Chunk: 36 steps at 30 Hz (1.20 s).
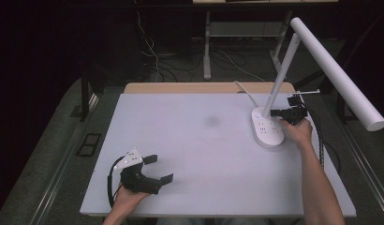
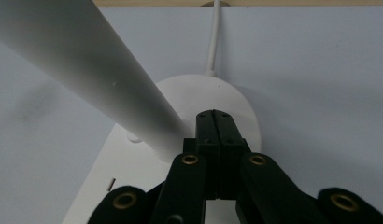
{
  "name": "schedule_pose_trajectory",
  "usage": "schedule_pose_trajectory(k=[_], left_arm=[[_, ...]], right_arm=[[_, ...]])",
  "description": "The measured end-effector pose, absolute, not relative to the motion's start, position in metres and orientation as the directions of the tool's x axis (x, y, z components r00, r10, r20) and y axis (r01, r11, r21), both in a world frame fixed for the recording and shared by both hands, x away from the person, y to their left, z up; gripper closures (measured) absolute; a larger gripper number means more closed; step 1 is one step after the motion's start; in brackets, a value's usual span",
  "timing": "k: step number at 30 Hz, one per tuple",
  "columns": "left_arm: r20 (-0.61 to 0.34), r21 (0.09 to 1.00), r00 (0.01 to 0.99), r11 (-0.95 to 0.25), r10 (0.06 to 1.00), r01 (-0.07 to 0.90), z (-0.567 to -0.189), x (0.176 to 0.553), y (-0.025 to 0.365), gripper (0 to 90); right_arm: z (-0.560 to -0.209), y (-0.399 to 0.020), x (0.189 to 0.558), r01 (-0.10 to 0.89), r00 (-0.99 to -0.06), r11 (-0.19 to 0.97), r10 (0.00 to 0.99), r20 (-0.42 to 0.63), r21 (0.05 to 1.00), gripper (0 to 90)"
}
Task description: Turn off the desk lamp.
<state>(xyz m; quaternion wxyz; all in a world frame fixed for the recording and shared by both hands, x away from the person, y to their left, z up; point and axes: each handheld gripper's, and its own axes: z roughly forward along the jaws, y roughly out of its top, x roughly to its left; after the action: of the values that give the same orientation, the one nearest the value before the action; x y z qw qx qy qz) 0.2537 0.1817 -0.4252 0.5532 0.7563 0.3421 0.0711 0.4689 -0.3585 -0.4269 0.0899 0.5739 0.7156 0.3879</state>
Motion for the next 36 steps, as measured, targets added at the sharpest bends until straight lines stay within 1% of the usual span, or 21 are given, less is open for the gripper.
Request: schedule_pose_trajectory(k=[5, 14, 21, 23, 27, 36], left_arm=[[-0.267, 0.886, 0.757, -0.157, 0.596, 0.436, -0.425, 0.253, 0.183, 0.0], [-0.266, 0.886, 0.755, -0.156, 0.599, 0.436, -0.425, 0.254, 0.183, 0.0], [-0.271, 0.885, 0.752, -0.152, 0.601, 0.440, -0.426, 0.255, 0.184, 0.0], [-0.272, 0.885, 0.752, -0.151, 0.600, 0.441, -0.425, 0.255, 0.183, 0.0], [-0.272, 0.885, 0.752, -0.151, 0.600, 0.440, -0.425, 0.255, 0.183, 0.0], [-0.274, 0.887, 0.754, -0.146, 0.596, 0.438, -0.424, 0.254, 0.184, 0.0]], right_arm=[[-0.430, -0.360, 0.467, 0.748, -0.313, 0.013, 0.888, 0.336, 0.663, 90.0], [-0.429, -0.362, 0.466, 0.754, -0.312, 0.001, 0.881, 0.357, 0.657, 90.0], [-0.427, -0.363, 0.465, 0.743, -0.334, 0.033, 0.883, 0.329, 0.668, 90.0], [-0.424, -0.363, 0.463, 0.737, -0.336, 0.021, 0.879, 0.339, 0.676, 90.0], [-0.417, -0.363, 0.461, 0.717, -0.349, 0.026, 0.879, 0.325, 0.696, 90.0], [-0.404, -0.364, 0.452, 0.705, -0.359, 0.027, 0.875, 0.324, 0.709, 90.0]])
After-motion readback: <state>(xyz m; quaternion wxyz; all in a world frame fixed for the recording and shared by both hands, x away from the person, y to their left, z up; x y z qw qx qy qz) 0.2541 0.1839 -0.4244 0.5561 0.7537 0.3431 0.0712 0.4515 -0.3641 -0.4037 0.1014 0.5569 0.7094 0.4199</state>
